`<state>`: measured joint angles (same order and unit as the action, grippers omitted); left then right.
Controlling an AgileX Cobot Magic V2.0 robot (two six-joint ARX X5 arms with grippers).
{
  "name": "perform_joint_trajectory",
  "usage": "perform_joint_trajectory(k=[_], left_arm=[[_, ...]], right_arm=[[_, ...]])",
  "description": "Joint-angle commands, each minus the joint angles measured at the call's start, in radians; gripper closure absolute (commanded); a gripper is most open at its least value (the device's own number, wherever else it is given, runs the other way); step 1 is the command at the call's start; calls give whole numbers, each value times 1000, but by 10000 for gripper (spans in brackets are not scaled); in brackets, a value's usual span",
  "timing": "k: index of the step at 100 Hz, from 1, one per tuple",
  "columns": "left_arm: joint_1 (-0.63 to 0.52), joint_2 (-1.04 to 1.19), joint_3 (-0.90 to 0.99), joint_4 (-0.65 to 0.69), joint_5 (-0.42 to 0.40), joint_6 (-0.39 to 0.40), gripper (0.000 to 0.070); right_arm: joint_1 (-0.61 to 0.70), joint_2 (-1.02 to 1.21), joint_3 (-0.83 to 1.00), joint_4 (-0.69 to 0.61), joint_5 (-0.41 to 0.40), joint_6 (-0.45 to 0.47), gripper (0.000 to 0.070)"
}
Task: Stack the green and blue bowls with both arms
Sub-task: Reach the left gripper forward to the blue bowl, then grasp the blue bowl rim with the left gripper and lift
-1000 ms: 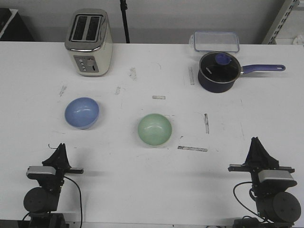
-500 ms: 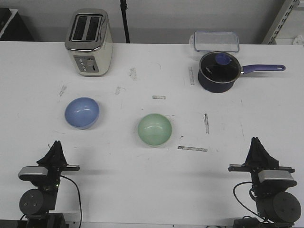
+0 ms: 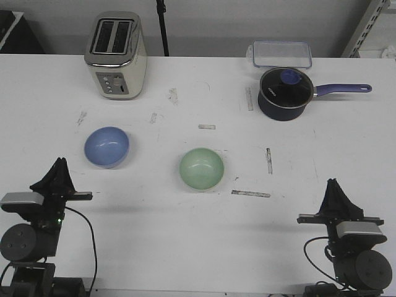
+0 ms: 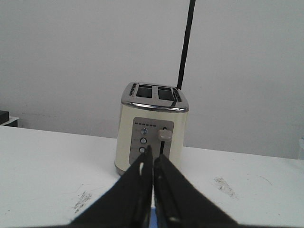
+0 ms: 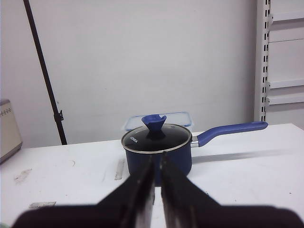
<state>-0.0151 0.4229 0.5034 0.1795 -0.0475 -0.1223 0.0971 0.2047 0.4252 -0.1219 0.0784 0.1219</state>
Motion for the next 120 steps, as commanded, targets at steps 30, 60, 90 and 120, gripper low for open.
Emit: perform_joint_trajectory(k=[30, 60, 90, 120], left_arm=[[3, 387, 313, -224, 3, -2, 698], [11, 677, 596, -617, 3, -2, 698], [93, 919, 895, -967, 51, -108, 698], [259, 1096, 983, -1069, 325, -187, 678]], right_arm=[[2, -2, 6, 14, -1, 12, 684], [2, -2, 6, 14, -1, 12, 684], [2, -2, 6, 14, -1, 12, 684], [2, -2, 6, 14, -1, 12, 684]])
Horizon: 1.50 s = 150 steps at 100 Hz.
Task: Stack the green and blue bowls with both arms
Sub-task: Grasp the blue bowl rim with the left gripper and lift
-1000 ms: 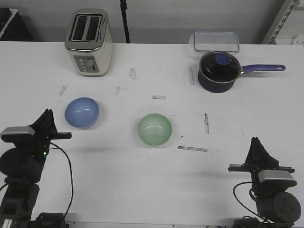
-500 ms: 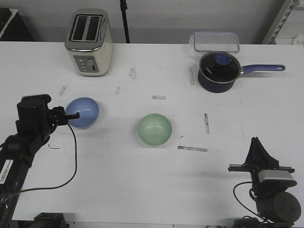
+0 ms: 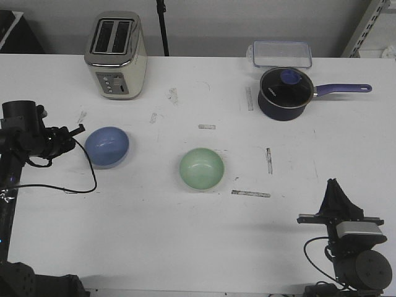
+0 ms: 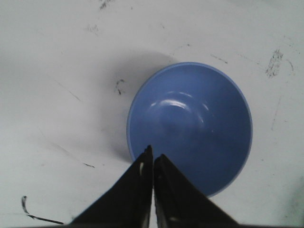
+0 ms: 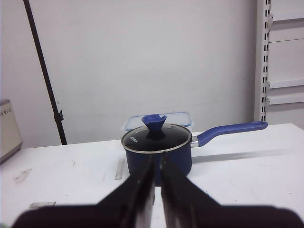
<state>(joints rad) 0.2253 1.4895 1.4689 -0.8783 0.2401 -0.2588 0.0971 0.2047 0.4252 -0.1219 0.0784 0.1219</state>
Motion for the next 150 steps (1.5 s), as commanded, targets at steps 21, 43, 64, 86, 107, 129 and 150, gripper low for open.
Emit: perform_joint_trajectory(k=[21, 43, 64, 86, 107, 129, 150], left_arm=[[51, 94, 18, -7, 42, -55, 487], [49, 143, 18, 8, 44, -74, 357], [36, 184, 17, 26, 45, -72, 361], [19, 232, 17, 51, 45, -72, 374], [0, 287, 16, 56, 45, -72, 375], [-11, 329, 16, 65, 38, -71, 555], [-16, 333, 16, 66, 38, -71, 670]], right_arm=[[2, -2, 6, 14, -1, 12, 684], [2, -2, 6, 14, -1, 13, 684], [2, -2, 6, 14, -1, 12, 684], [2, -2, 6, 14, -1, 12, 684], [2, -2, 6, 14, -1, 12, 684], [2, -2, 6, 14, -1, 12, 684], [2, -2, 6, 15, -1, 13, 684]])
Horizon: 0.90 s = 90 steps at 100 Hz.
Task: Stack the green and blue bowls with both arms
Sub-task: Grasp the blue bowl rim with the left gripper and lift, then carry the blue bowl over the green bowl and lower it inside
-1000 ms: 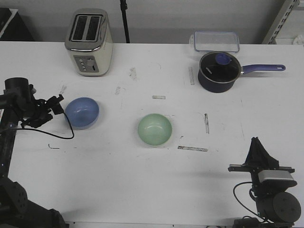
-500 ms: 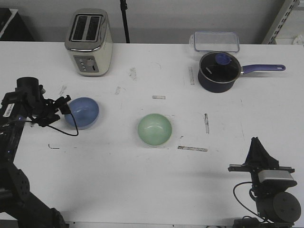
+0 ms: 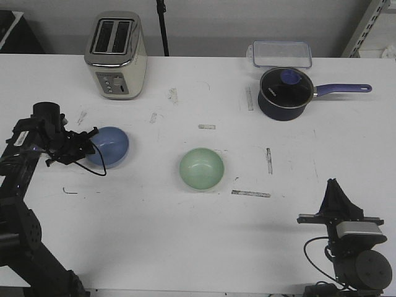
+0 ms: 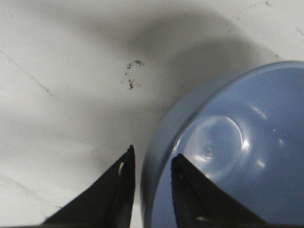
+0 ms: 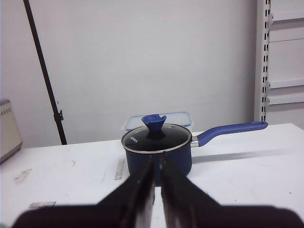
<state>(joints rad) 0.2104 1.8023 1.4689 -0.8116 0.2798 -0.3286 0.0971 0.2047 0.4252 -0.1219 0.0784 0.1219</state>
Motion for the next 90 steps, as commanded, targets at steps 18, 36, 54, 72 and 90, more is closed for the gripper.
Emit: perform_joint_trajectory(k=[18, 36, 54, 72, 90], left_arm=[[-3, 22, 16, 0, -2, 0, 699], [-13, 21, 17, 0, -1, -1, 699], [-47, -19, 23, -4, 3, -19, 699], [-104, -75, 74, -22, 2, -72, 699], [-206, -78, 163, -102, 2, -86, 699]], right_arm=[[2, -2, 6, 15, -1, 12, 684], [2, -2, 6, 15, -1, 12, 684], [2, -2, 6, 15, -1, 12, 684], [2, -2, 6, 15, -1, 13, 684], [2, -2, 6, 15, -1, 12, 684]])
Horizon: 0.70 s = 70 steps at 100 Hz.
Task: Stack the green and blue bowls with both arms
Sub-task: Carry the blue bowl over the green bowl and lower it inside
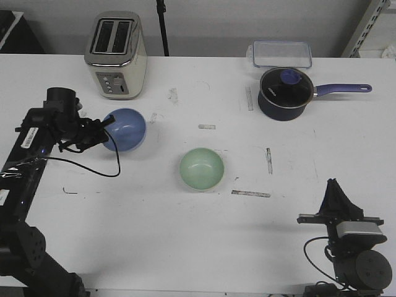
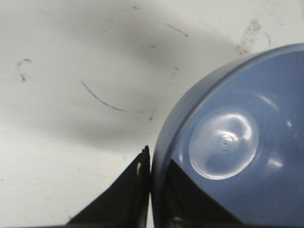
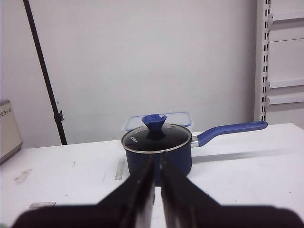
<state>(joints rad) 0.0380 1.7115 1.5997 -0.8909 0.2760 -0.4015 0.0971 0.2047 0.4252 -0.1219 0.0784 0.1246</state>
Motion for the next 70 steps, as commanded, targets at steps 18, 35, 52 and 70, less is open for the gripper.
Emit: perform_joint_trajectory(k=[18, 35, 52, 70], left_arm=[[-164, 14, 73, -28, 5, -40, 699], [-285, 16, 76, -27, -17, -65, 699], [-386, 17, 77, -21, -17, -92, 699], [-467, 17, 77, -21, -45, -118, 699]], right_arm=[[2, -2, 6, 15, -1, 10, 684], [2, -2, 6, 15, -1, 10, 684], [2, -2, 6, 15, -1, 10, 684], [2, -2, 6, 15, -1, 10, 684]])
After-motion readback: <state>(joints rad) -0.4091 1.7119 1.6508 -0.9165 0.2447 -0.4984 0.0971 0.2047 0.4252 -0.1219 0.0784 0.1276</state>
